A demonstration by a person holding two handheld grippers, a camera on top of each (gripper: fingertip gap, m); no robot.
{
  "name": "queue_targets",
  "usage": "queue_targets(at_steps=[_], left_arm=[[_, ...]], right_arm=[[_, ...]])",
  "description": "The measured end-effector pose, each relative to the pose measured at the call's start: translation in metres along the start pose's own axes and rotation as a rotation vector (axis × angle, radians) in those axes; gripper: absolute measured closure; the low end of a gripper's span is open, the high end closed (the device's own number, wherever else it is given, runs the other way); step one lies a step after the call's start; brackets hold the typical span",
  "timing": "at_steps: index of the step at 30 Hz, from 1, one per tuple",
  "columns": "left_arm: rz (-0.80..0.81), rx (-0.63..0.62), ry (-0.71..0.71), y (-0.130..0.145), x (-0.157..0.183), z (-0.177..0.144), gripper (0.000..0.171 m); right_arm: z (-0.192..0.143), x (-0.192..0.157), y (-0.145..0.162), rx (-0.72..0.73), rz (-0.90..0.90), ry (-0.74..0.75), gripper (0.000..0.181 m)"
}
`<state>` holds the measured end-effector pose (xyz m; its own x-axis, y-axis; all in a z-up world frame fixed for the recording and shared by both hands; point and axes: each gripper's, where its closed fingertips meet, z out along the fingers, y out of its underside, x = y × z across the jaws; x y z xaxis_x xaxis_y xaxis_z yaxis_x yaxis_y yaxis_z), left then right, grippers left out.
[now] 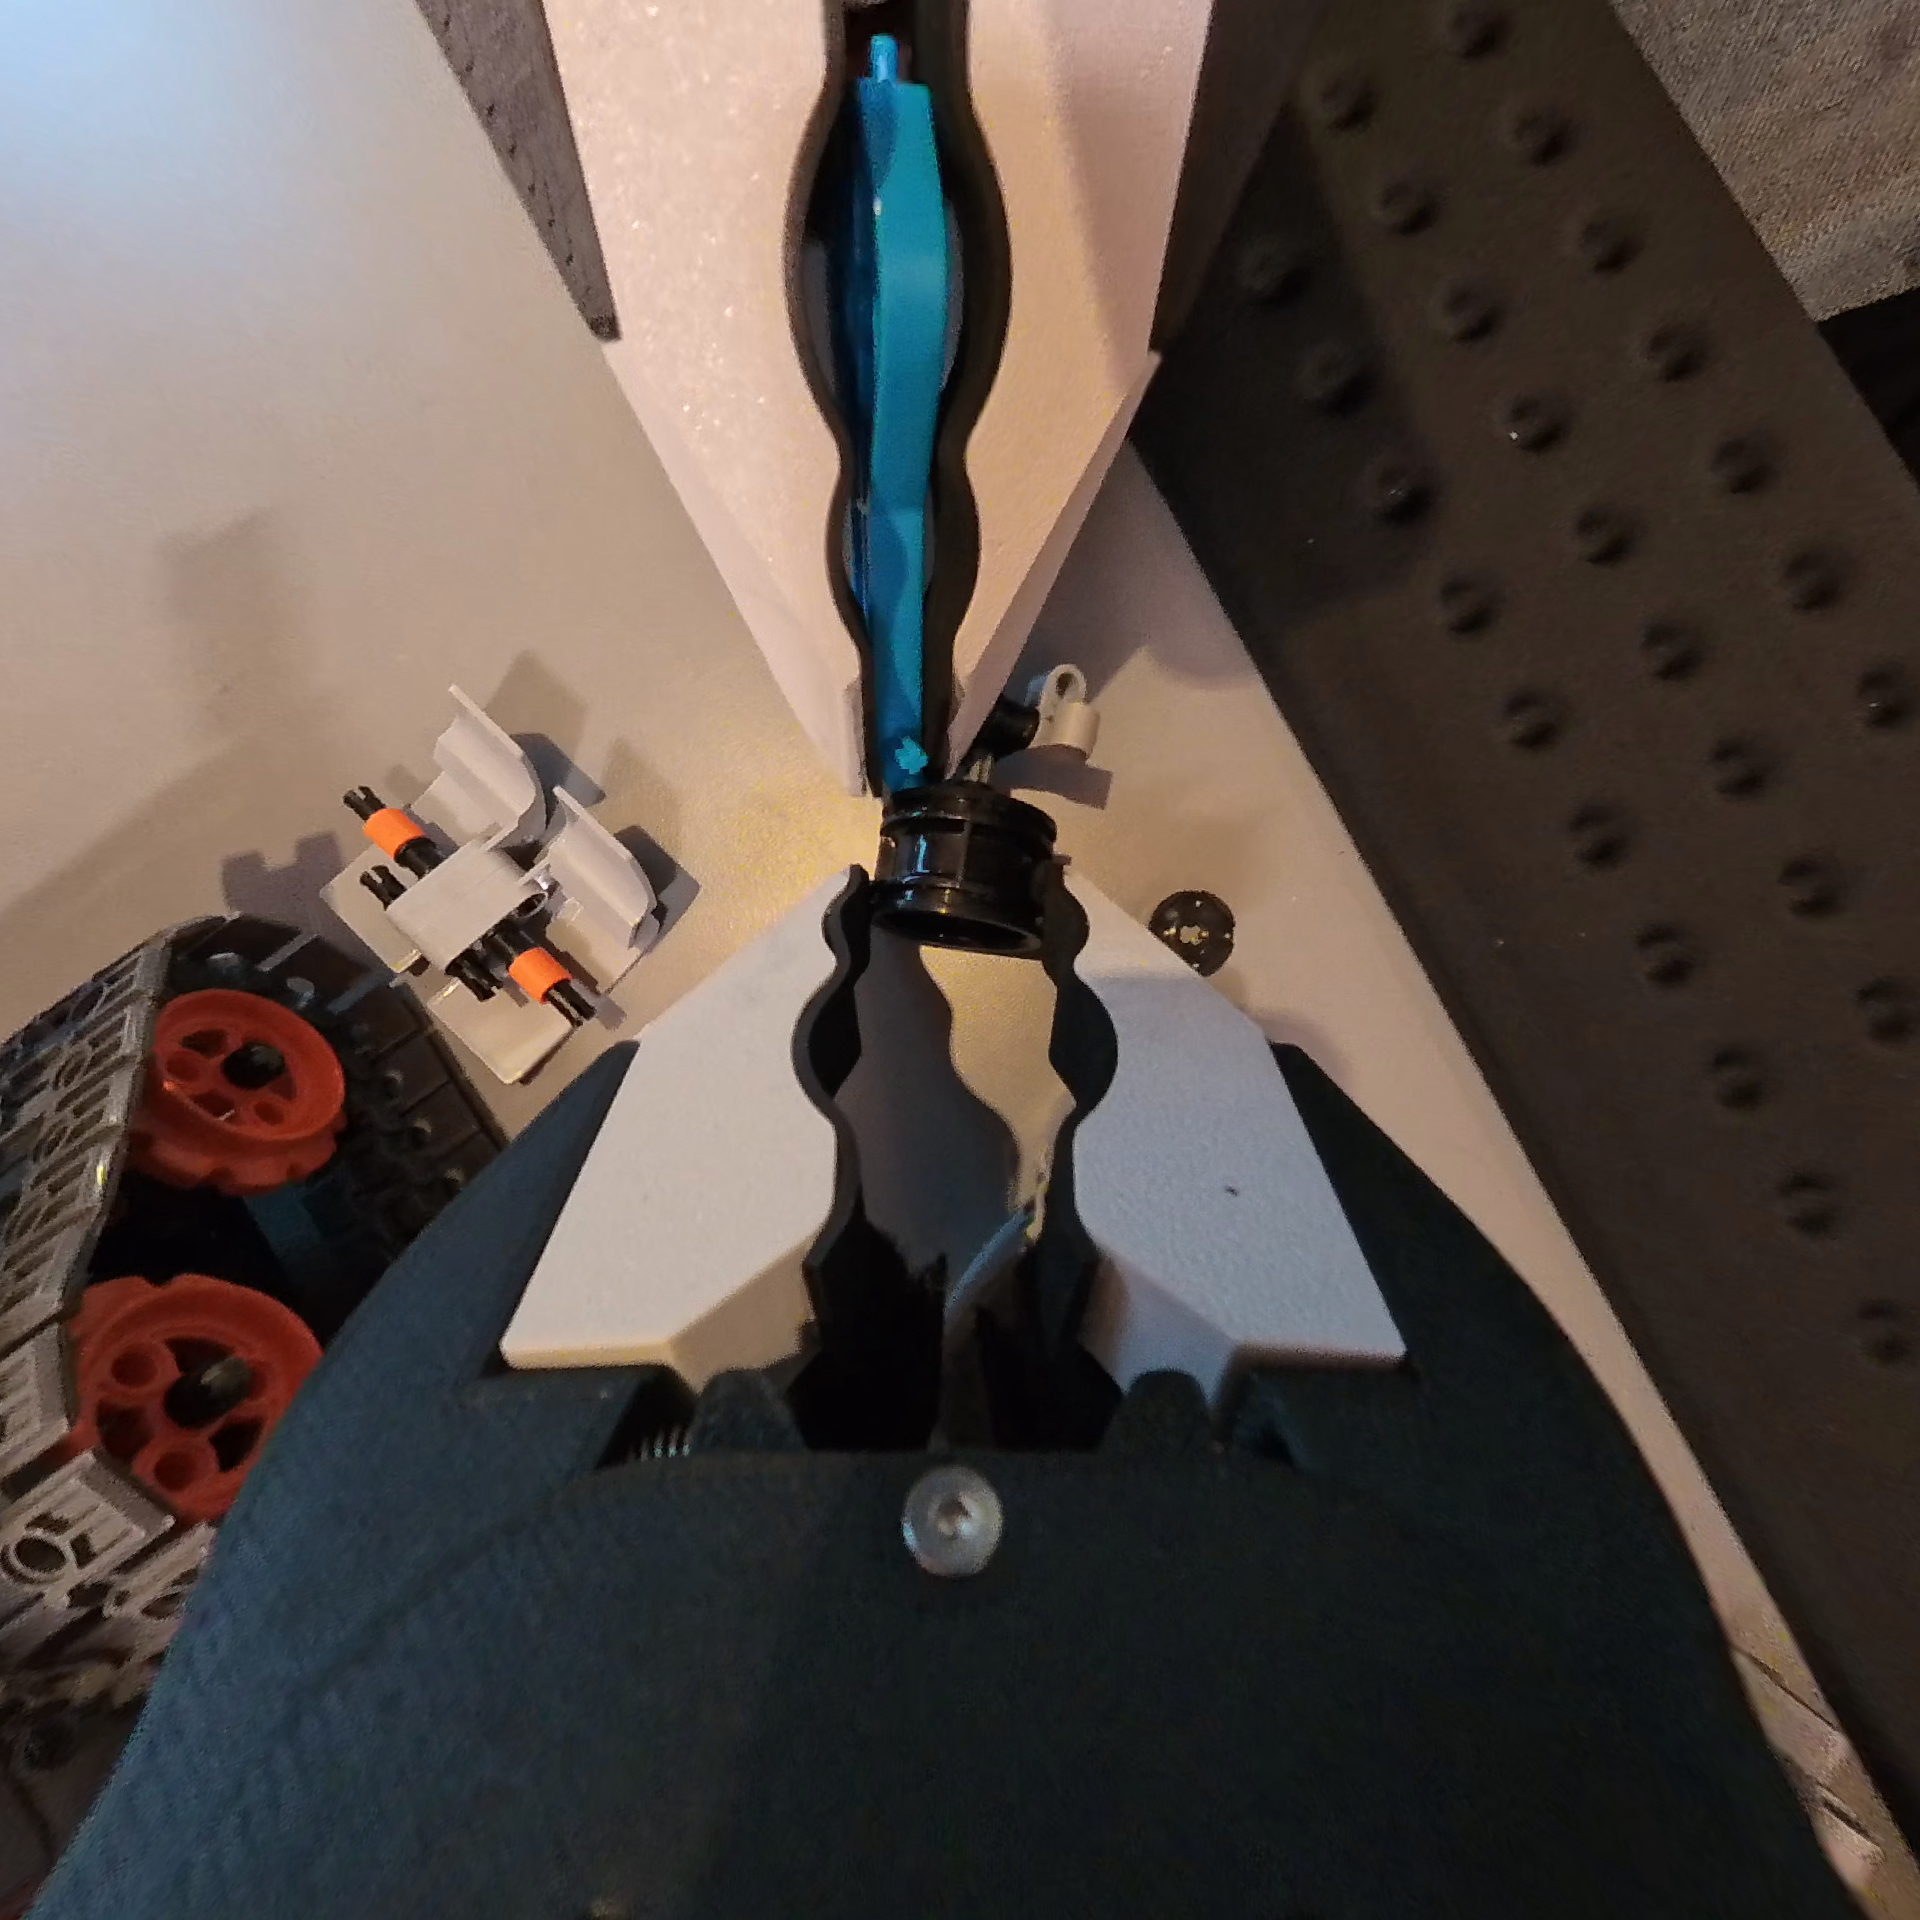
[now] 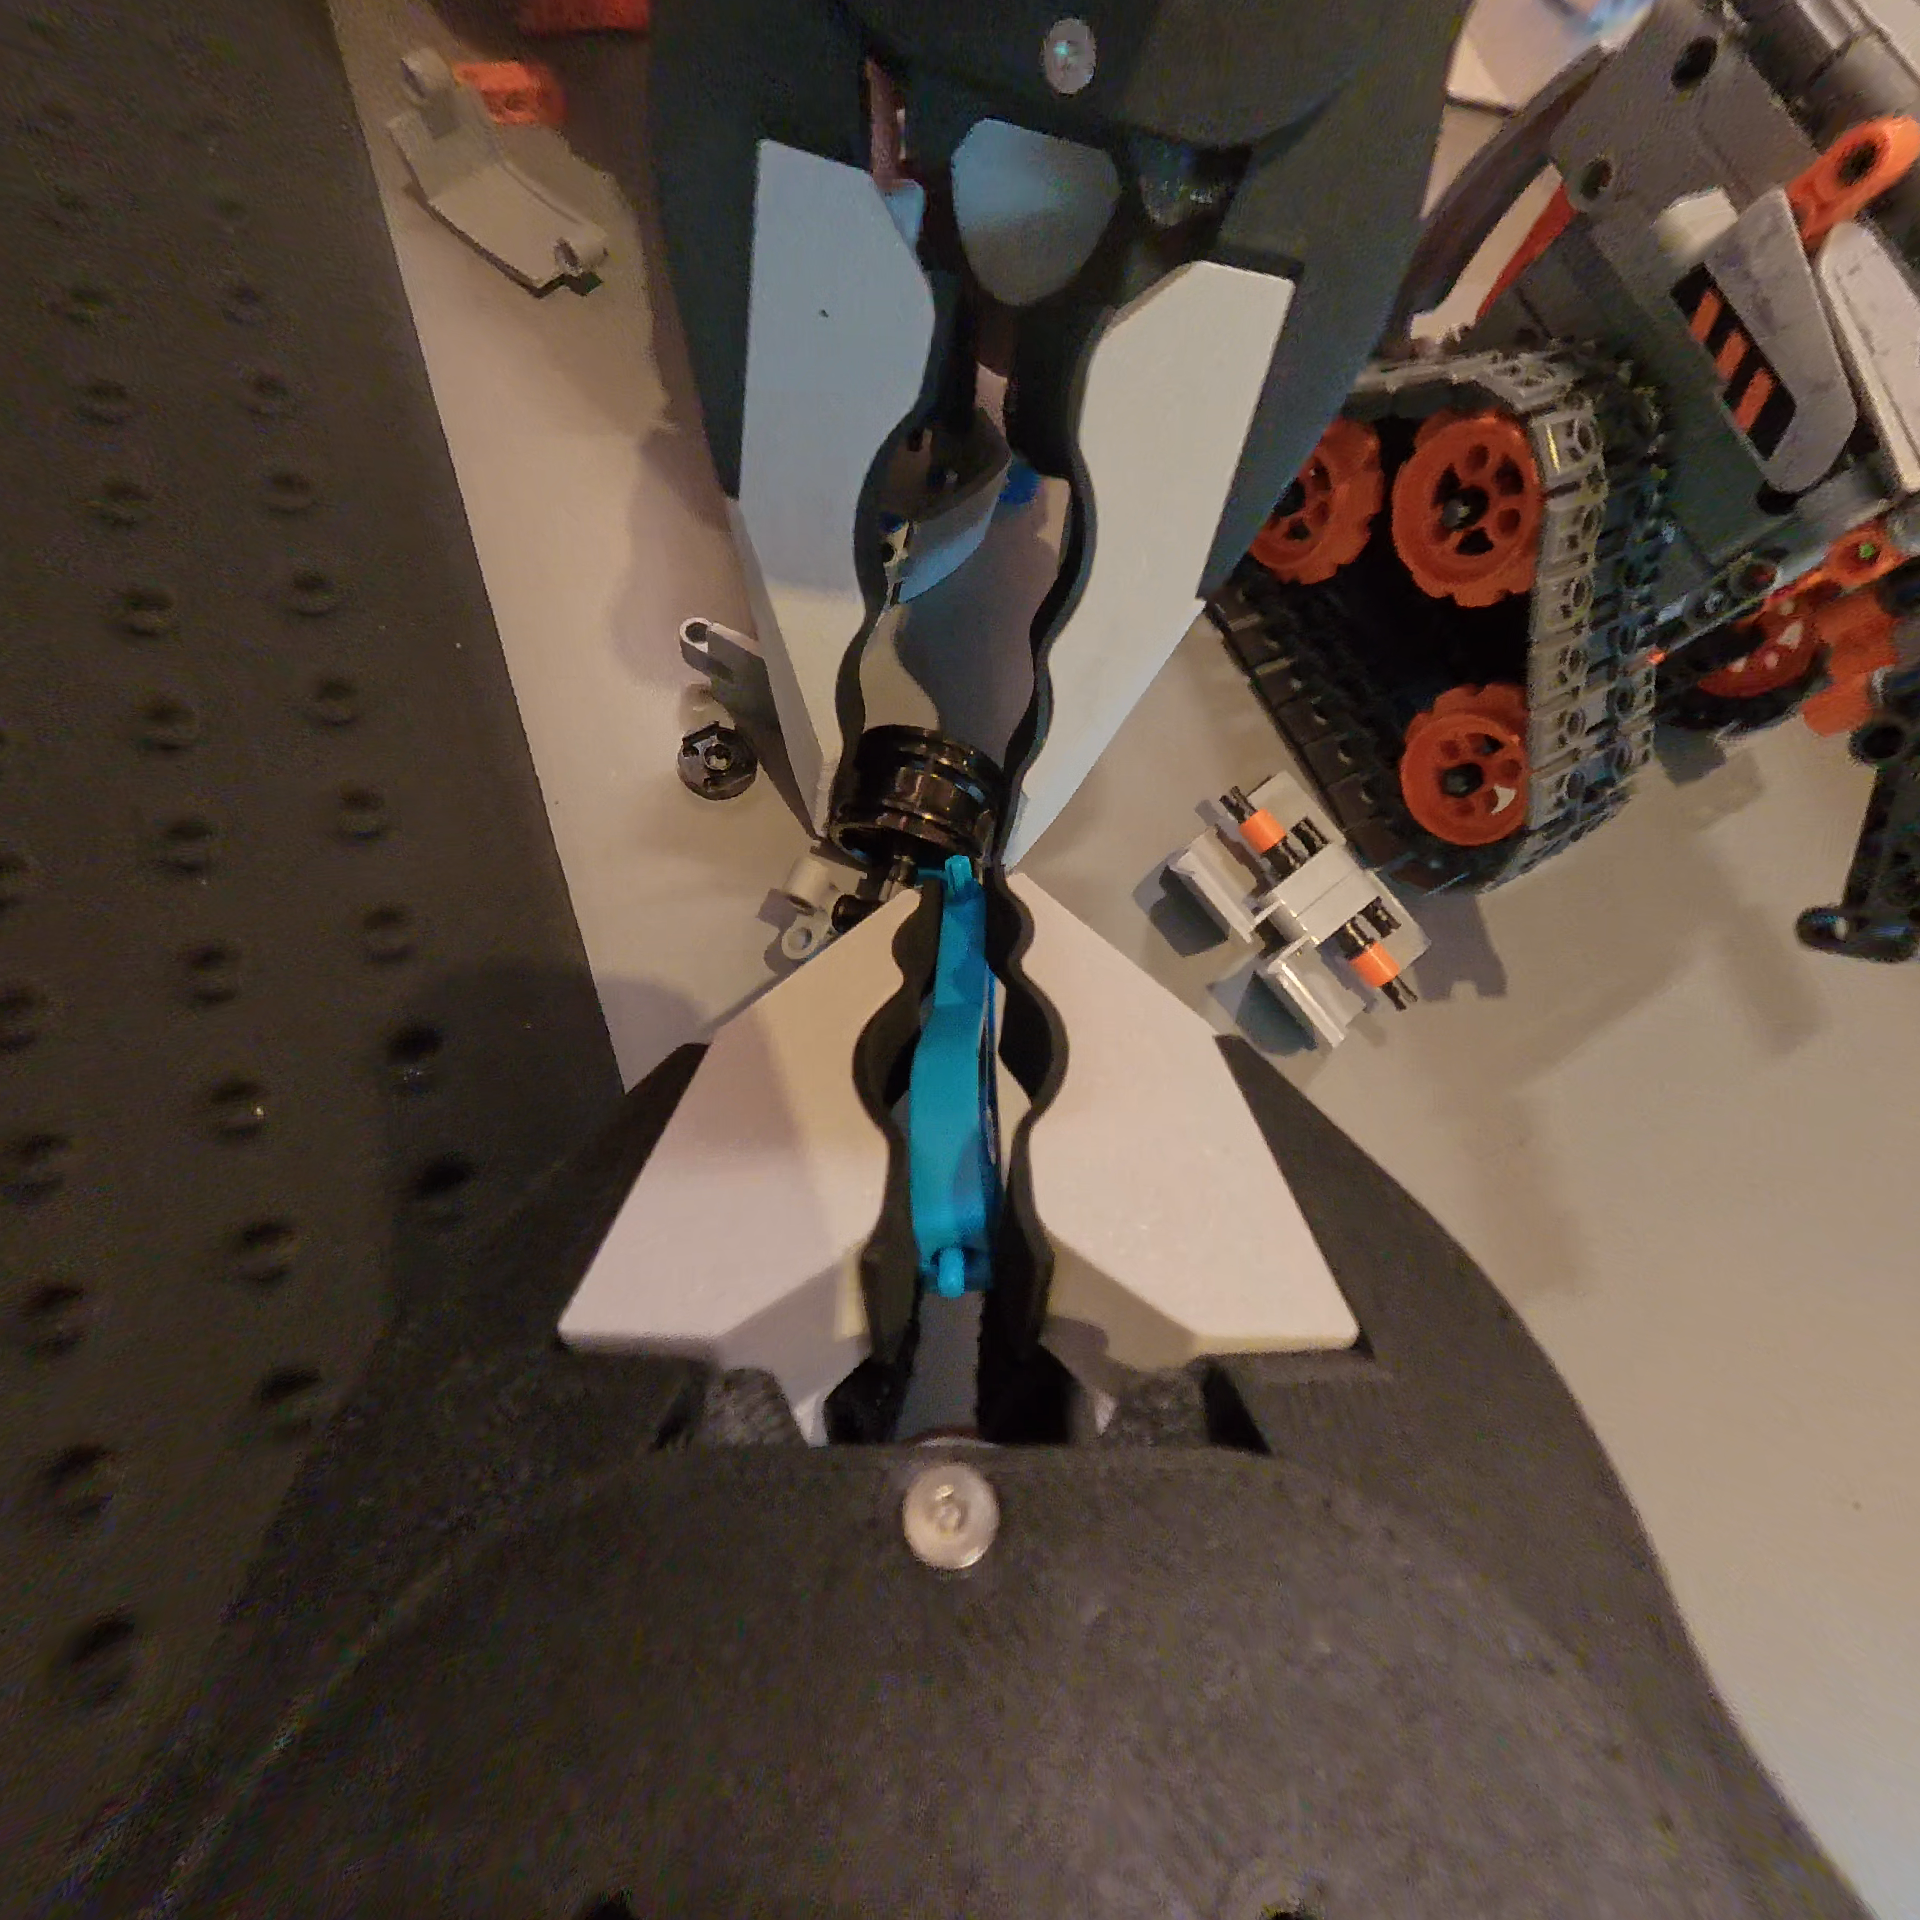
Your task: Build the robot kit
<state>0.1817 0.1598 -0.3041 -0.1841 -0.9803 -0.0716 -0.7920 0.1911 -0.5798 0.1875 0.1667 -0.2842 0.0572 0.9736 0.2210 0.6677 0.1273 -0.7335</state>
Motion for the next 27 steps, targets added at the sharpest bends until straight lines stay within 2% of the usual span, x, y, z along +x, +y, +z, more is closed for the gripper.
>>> queue_targets(at_steps=[7, 19, 22, 24, 27], left_arm=[[0.078, 0.043, -0.072, -0.005, -0.007, -0.001, 0.141], [0.215, 0.239, -0.290, -0.039, -0.025, -0.030, 0.141], [0.257, 0.208, -0.350, -0.038, -0.028, -0.030, 0.141], [0.263, 0.220, -0.405, -0.043, -0.032, -0.034, 0.141], [0.330, 0.167, -0.532, -0.046, -0.041, -0.038, 0.141]], right_arm=[[-0.010, 0.009, -0.001, 0.088, 0.235, -0.090, 0.176], [-0.045, 0.027, -0.025, 0.388, 0.394, -0.139, 0.175], [-0.045, 0.028, -0.025, 0.378, 0.376, -0.099, 0.175], [-0.051, 0.034, -0.028, 0.417, 0.426, -0.081, 0.175], [-0.055, 0.039, -0.031, 0.423, 0.435, -0.027, 0.175]])
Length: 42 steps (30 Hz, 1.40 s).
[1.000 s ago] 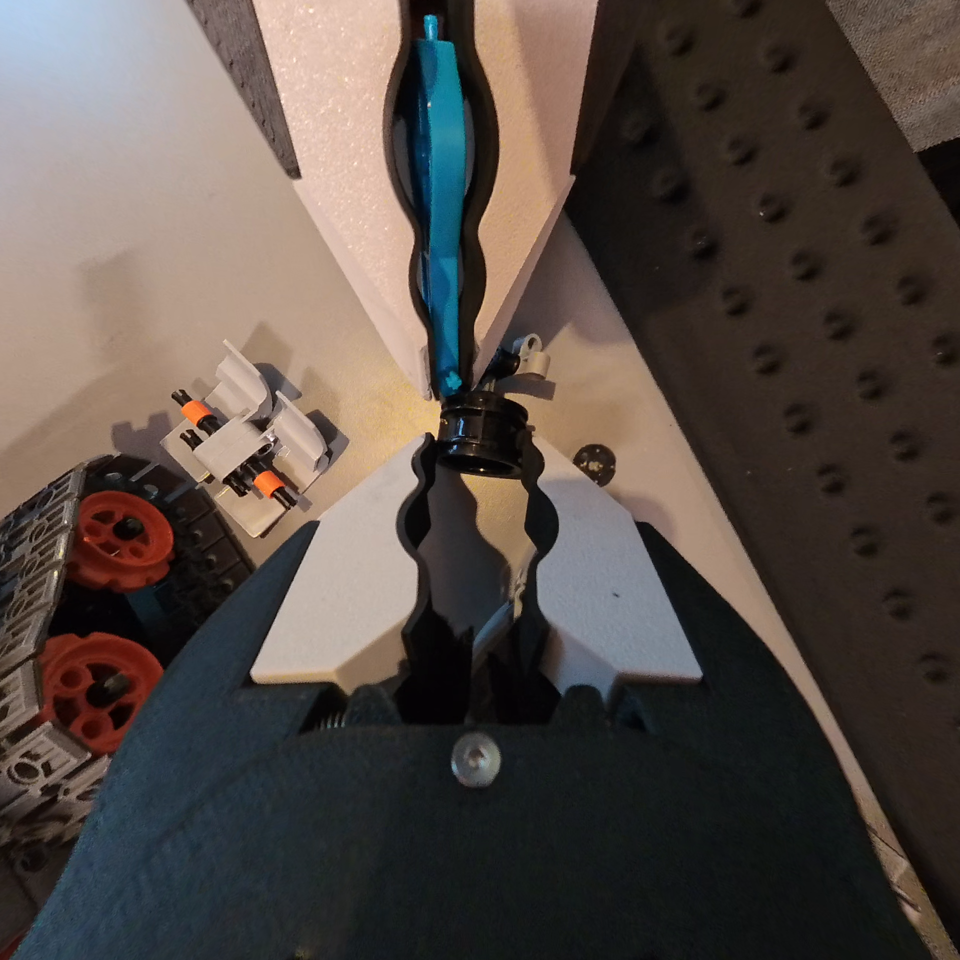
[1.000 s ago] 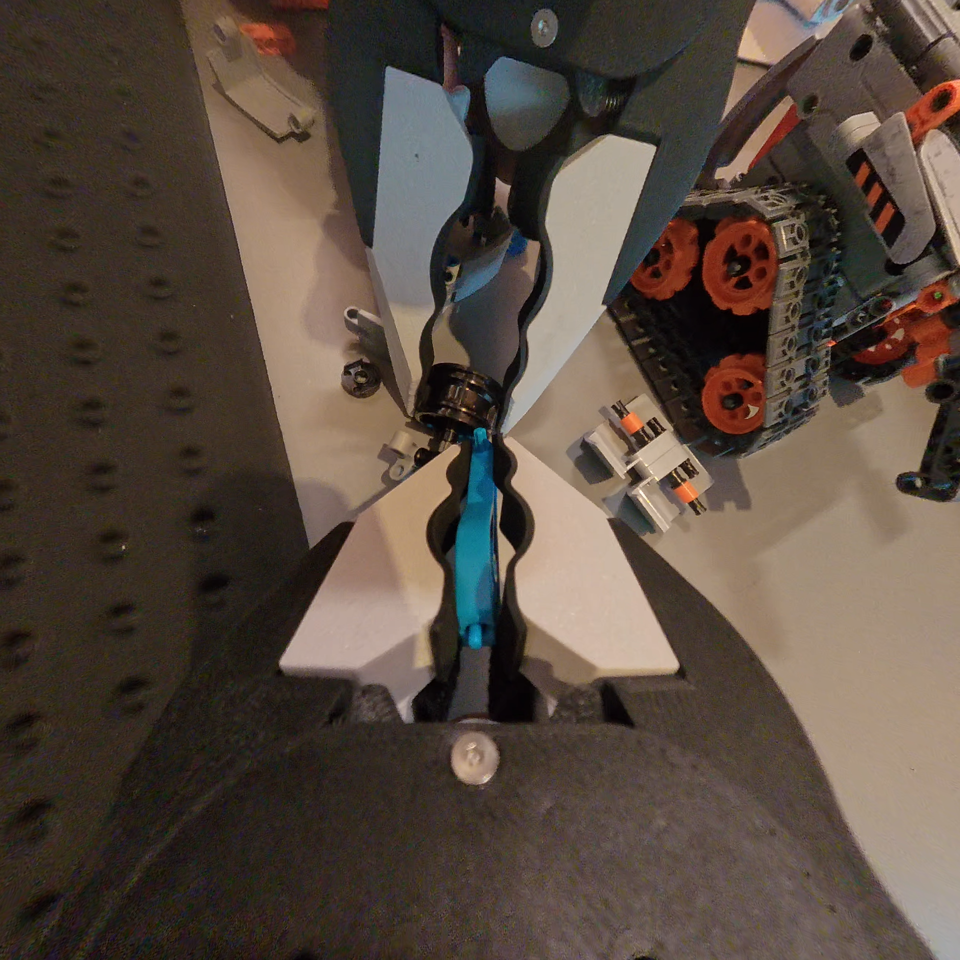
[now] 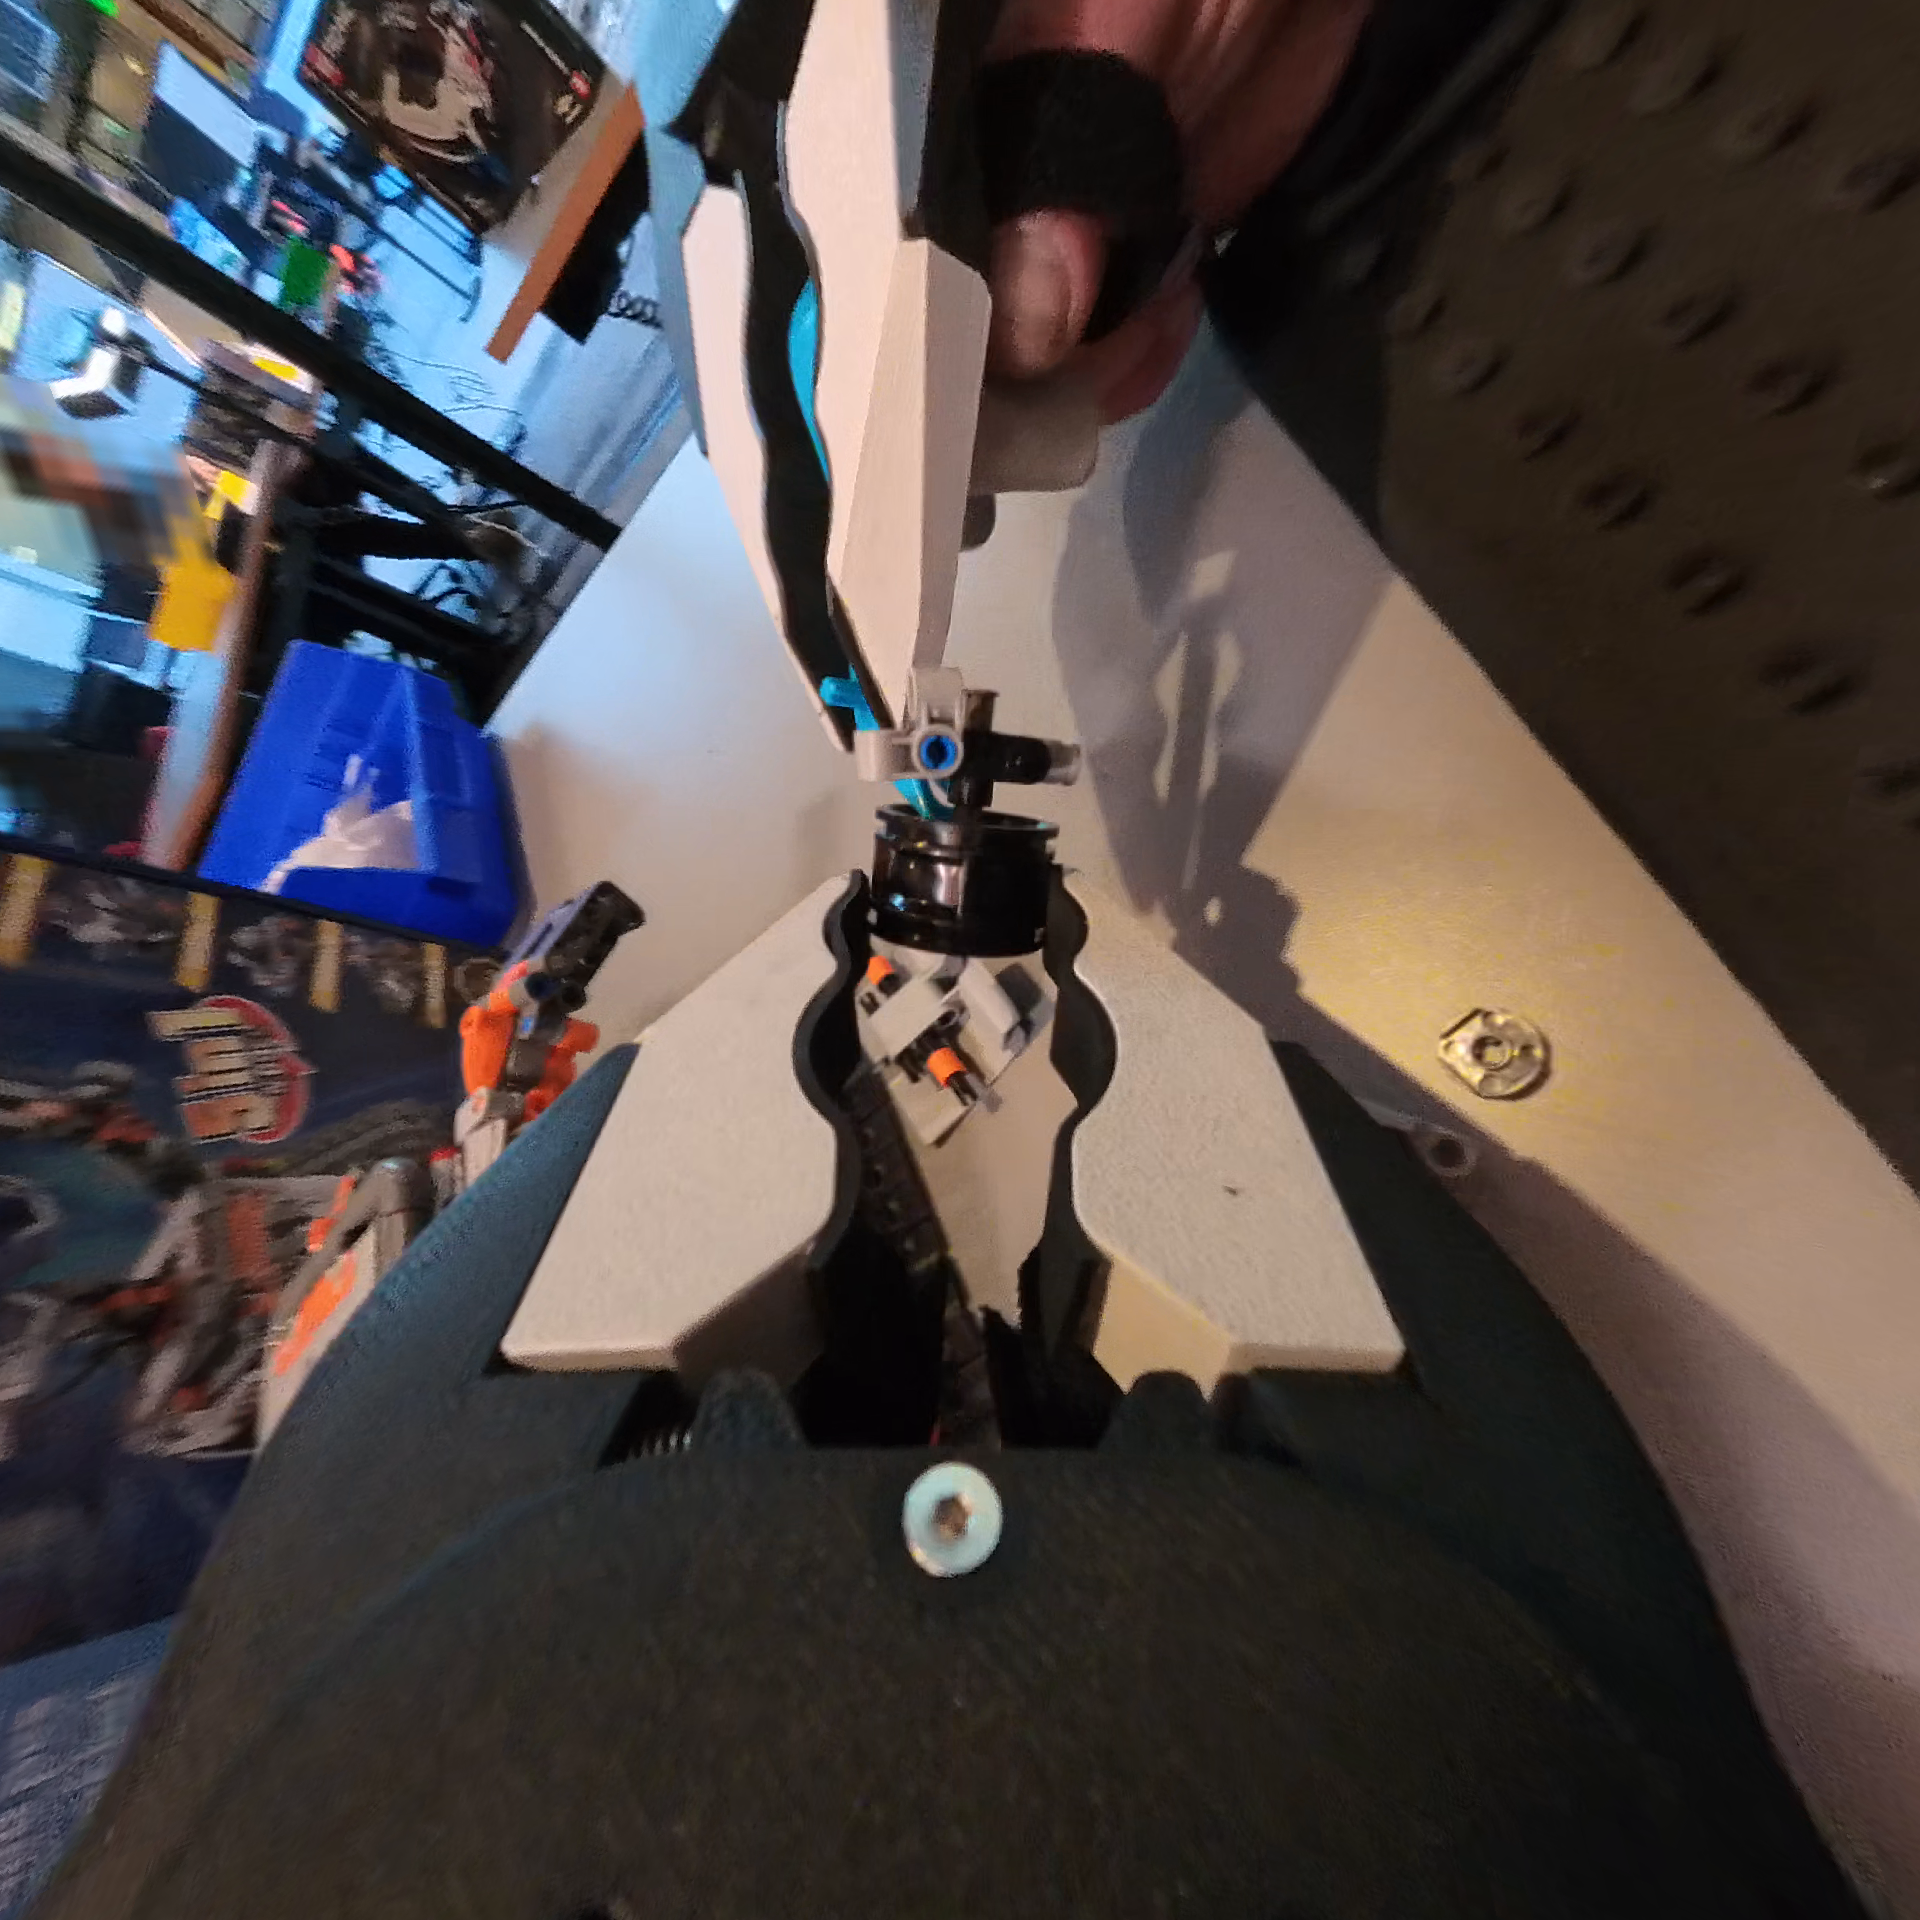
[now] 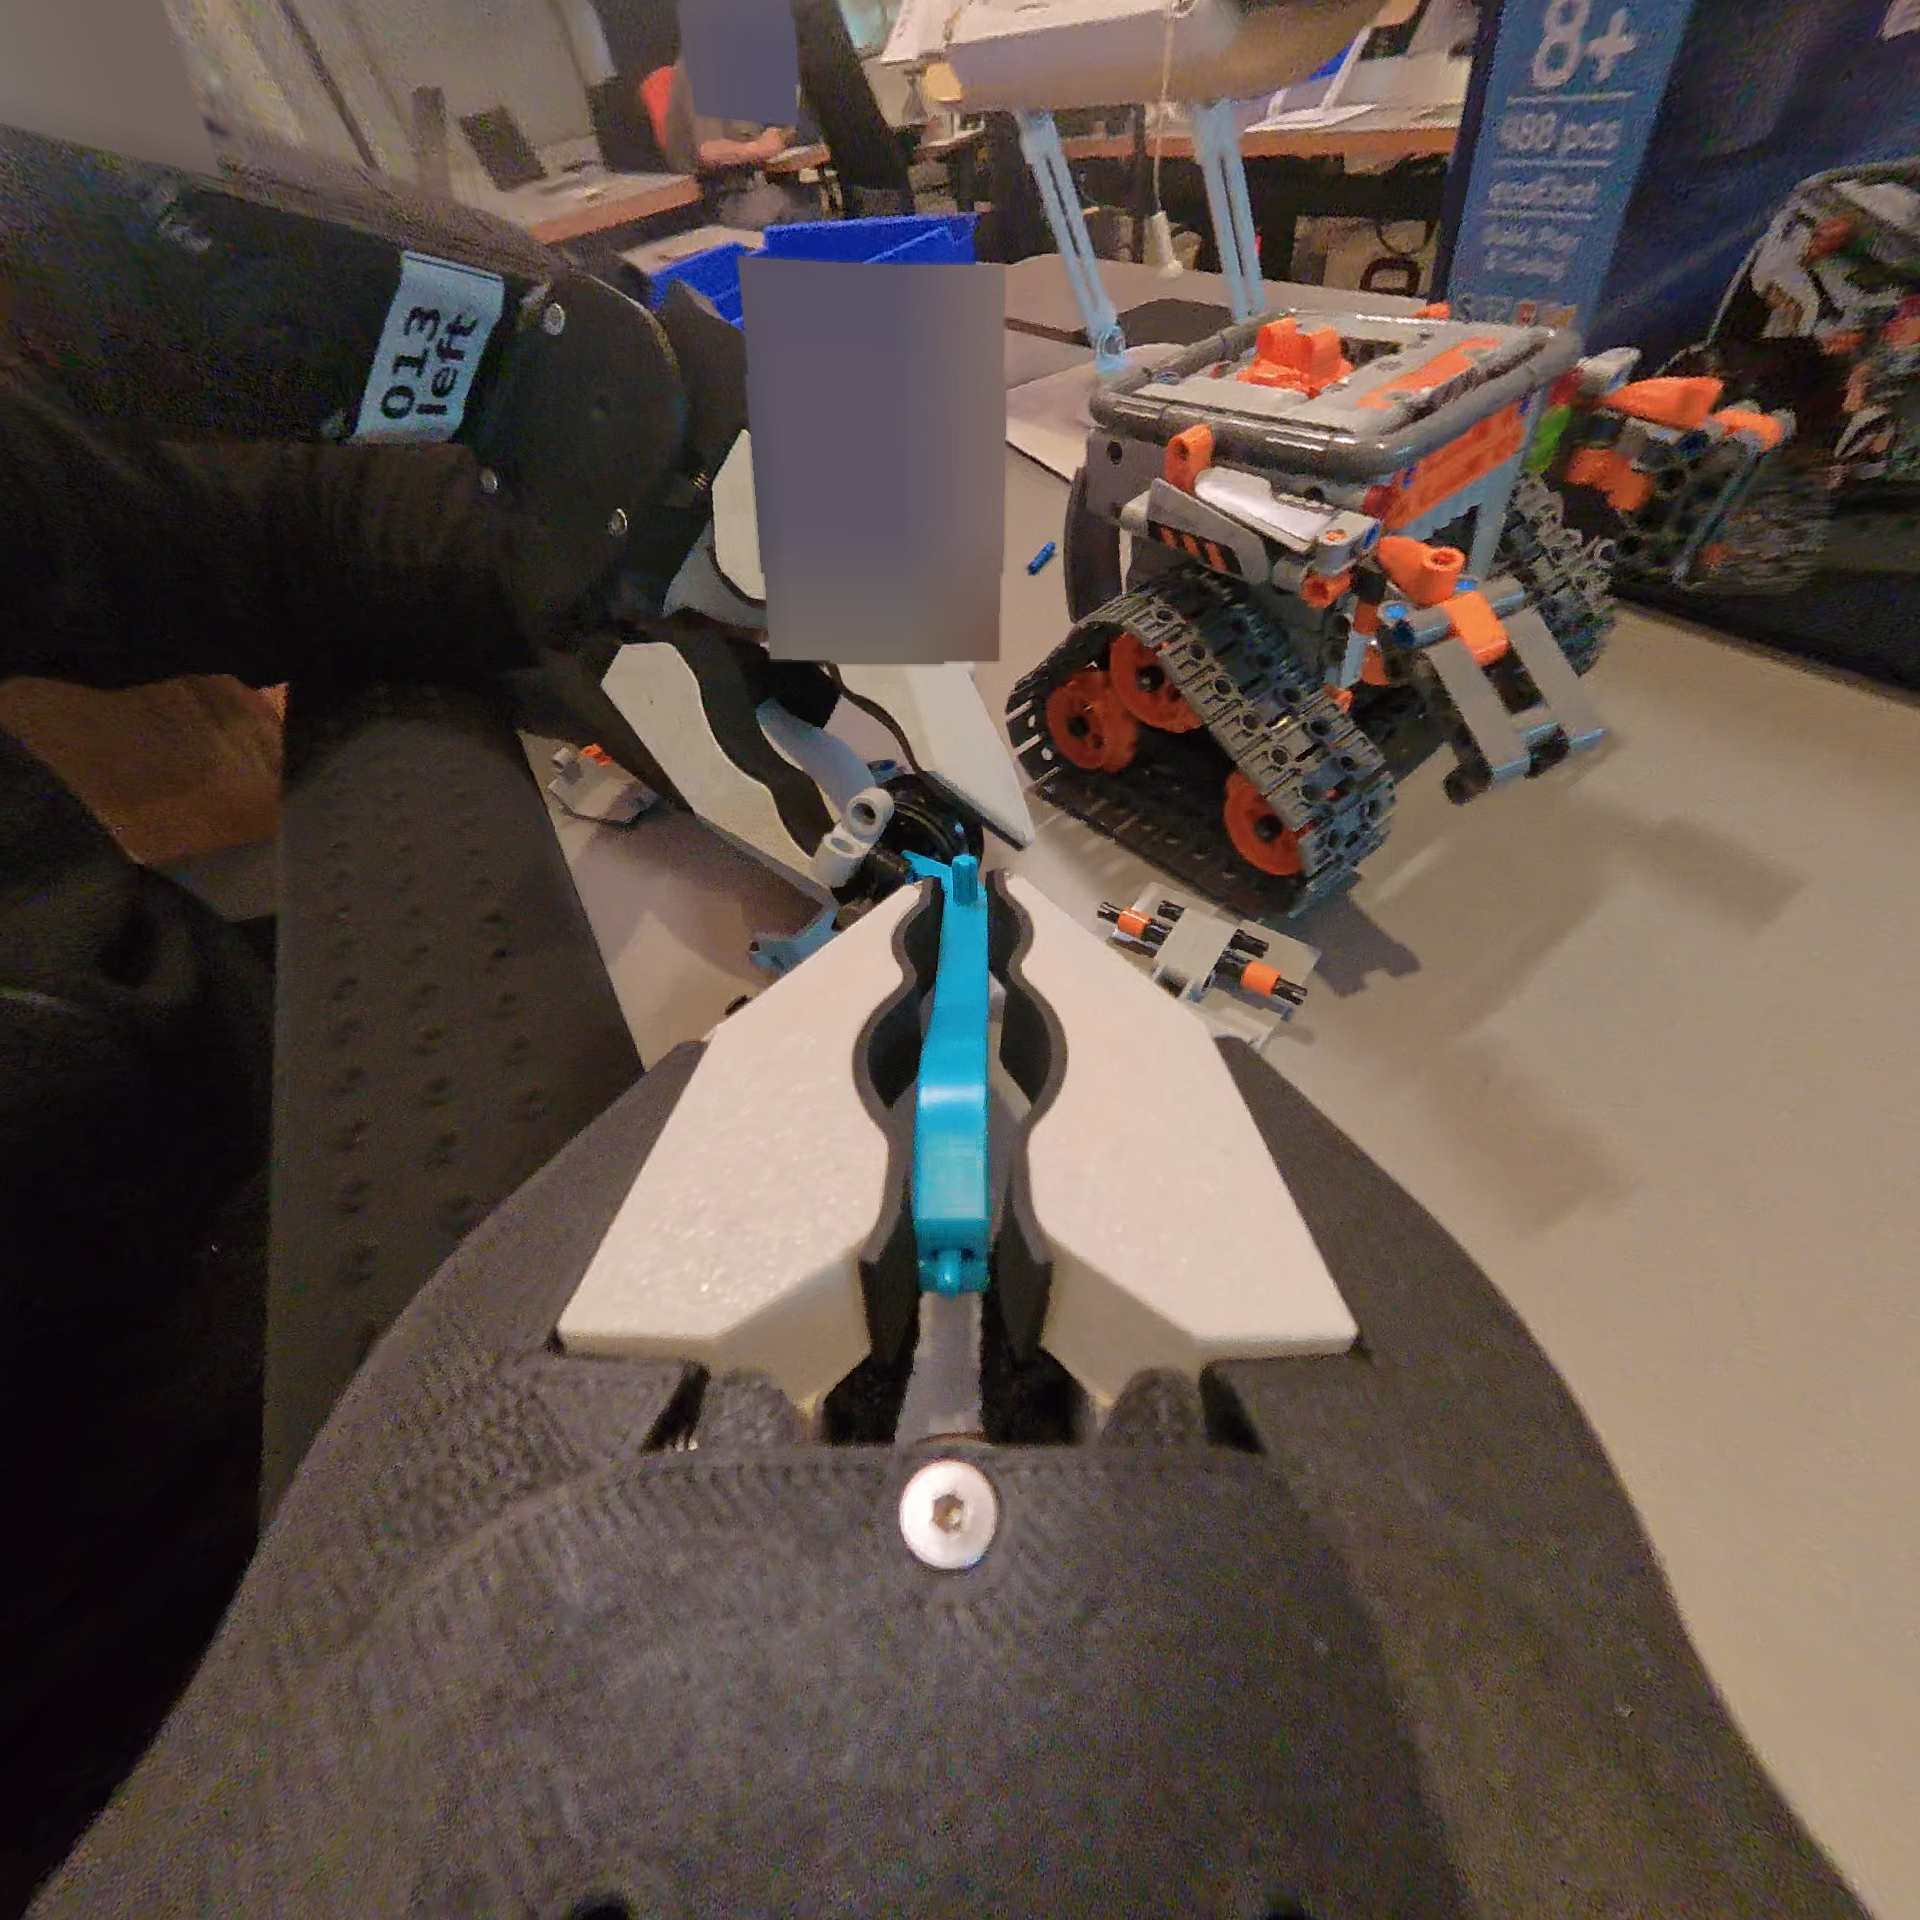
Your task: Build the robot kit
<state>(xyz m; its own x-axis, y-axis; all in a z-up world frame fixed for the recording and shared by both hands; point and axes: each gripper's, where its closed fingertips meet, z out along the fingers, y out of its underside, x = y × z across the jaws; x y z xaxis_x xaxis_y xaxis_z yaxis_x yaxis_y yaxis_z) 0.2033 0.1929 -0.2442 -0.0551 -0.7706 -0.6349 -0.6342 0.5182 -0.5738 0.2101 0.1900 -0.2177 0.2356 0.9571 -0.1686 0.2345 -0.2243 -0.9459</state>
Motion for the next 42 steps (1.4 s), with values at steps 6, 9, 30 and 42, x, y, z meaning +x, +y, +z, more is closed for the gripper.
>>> queue_targets(at_steps=[6, 9, 30, 42], left_arm=[[0.214, -0.051, -0.142, -0.006, -0.008, -0.004, 0.141], [0.326, -0.100, -0.196, -0.005, -0.009, -0.005, 0.141], [0.654, -0.214, -0.312, 0.011, -0.005, 0.010, 0.142], [0.701, -0.237, -0.298, 0.020, -0.003, 0.019, 0.142]], right_arm=[[-0.004, -0.008, -0.008, 0.058, -0.108, -0.024, 0.175], [-0.003, -0.010, -0.007, 0.021, -0.218, 0.016, 0.176], [0.006, -0.009, 0.013, -0.147, -0.374, -0.149, 0.176], [0.009, -0.002, 0.022, -0.206, -0.324, -0.249, 0.176]])
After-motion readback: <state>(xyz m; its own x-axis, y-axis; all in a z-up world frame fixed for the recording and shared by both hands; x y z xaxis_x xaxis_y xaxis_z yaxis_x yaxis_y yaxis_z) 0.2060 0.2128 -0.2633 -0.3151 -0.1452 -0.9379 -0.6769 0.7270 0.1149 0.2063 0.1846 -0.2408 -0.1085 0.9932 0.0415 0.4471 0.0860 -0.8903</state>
